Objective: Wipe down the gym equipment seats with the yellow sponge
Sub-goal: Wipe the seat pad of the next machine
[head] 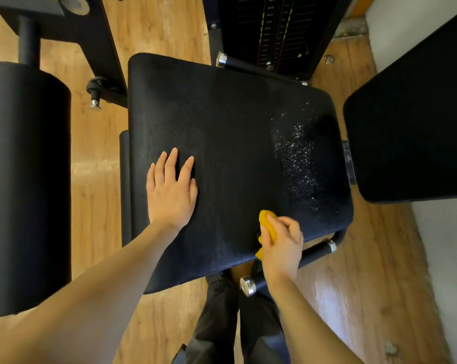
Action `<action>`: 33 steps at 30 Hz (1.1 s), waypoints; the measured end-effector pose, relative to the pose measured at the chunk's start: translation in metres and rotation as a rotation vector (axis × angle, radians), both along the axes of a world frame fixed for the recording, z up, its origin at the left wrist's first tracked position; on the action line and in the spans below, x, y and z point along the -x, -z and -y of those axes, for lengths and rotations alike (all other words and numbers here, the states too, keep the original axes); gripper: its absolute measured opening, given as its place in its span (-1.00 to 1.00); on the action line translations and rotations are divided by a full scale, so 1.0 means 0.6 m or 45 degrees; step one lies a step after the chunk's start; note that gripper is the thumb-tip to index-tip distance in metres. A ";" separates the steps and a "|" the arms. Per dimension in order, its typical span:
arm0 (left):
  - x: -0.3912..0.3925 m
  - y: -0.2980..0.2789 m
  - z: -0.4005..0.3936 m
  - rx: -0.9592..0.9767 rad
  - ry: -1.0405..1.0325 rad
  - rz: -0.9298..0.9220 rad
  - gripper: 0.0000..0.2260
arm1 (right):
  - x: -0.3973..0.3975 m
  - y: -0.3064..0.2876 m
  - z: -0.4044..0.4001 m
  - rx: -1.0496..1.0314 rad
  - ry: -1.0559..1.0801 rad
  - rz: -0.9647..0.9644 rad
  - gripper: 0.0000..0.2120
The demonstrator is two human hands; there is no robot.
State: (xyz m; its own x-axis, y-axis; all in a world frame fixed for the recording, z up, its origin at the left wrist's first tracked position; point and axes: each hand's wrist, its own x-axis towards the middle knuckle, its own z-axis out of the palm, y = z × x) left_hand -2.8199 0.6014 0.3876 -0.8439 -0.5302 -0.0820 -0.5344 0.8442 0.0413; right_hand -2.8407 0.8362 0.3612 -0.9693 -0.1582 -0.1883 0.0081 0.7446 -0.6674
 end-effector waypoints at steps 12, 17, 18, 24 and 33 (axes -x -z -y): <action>-0.031 -0.013 0.004 -0.088 0.168 0.067 -0.55 | -0.025 -0.023 -0.019 0.131 0.142 0.144 -0.74; -0.053 -0.010 0.002 -0.038 0.244 0.041 -0.55 | 0.030 -0.035 0.024 0.140 0.169 0.079 -0.74; -0.052 -0.010 0.001 -0.035 0.239 0.041 -0.55 | 0.033 -0.031 0.032 0.099 0.143 0.069 -0.74; -0.051 -0.004 -0.001 -0.015 0.217 0.065 -0.55 | -0.049 -0.011 0.034 -0.015 0.180 0.057 -0.74; -0.048 -0.004 -0.001 -0.030 0.211 0.037 -0.55 | -0.137 -0.014 -0.003 0.087 0.147 0.156 -0.70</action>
State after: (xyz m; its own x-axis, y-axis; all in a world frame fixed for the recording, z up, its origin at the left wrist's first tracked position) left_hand -2.7910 0.6018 0.3899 -0.9168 -0.3812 -0.1185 -0.3888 0.9200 0.0484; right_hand -2.7583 0.8383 0.3695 -0.9522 -0.0638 -0.2988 0.1753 0.6868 -0.7054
